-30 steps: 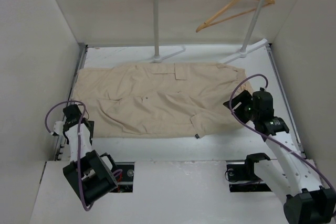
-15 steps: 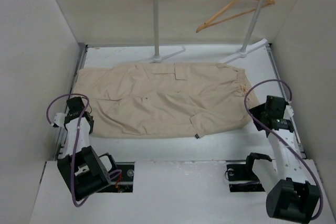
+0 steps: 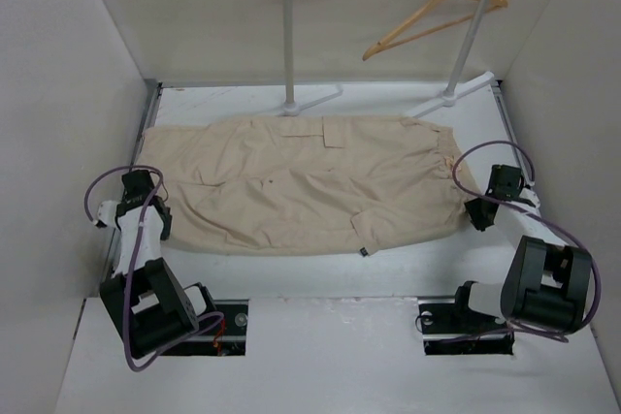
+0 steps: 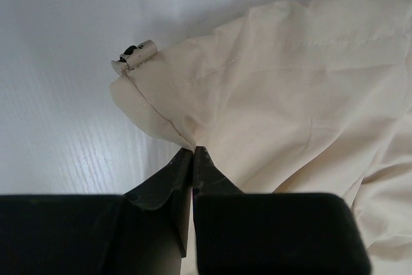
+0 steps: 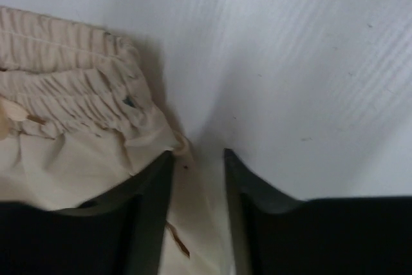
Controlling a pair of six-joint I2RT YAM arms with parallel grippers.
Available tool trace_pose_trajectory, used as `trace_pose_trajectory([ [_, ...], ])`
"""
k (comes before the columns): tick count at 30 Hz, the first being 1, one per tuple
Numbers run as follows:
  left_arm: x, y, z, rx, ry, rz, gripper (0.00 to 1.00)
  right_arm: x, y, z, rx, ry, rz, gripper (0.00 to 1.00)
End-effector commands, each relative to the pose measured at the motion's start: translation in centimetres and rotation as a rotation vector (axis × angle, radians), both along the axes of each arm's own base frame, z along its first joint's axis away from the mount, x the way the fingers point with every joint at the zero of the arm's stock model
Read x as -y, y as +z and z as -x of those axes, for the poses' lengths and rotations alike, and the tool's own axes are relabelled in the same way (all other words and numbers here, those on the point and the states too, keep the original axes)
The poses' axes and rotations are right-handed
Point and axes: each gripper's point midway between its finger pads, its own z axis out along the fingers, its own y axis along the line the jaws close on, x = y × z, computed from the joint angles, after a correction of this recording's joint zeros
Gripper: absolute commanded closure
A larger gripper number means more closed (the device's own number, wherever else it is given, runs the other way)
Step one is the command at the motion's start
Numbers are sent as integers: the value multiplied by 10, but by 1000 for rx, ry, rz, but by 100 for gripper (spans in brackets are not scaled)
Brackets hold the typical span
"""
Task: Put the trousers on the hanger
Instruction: Fold the trousers at the center of the board.
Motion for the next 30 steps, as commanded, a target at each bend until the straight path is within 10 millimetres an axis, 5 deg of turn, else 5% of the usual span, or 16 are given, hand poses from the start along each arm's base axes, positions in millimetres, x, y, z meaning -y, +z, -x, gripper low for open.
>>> trace_pose_trajectory([
  [1,-6,15,3,1,39,-18,100,6,17,-37,144,13,24,64],
  [6,-10,32,12,-8,52,-65,100,8,27,-31,174,6,9,94],
  [12,-28,55,27,-78,60,-138,100,25,70,32,214,-111,102,100],
  [19,-40,100,47,-259,-34,-308,100,6,106,69,260,-88,139,100],
  [24,-52,137,33,-271,-81,-491,100,8,116,48,287,-31,149,99],
  [30,-57,153,-49,-70,-93,-433,100,11,151,-15,360,-3,109,100],
])
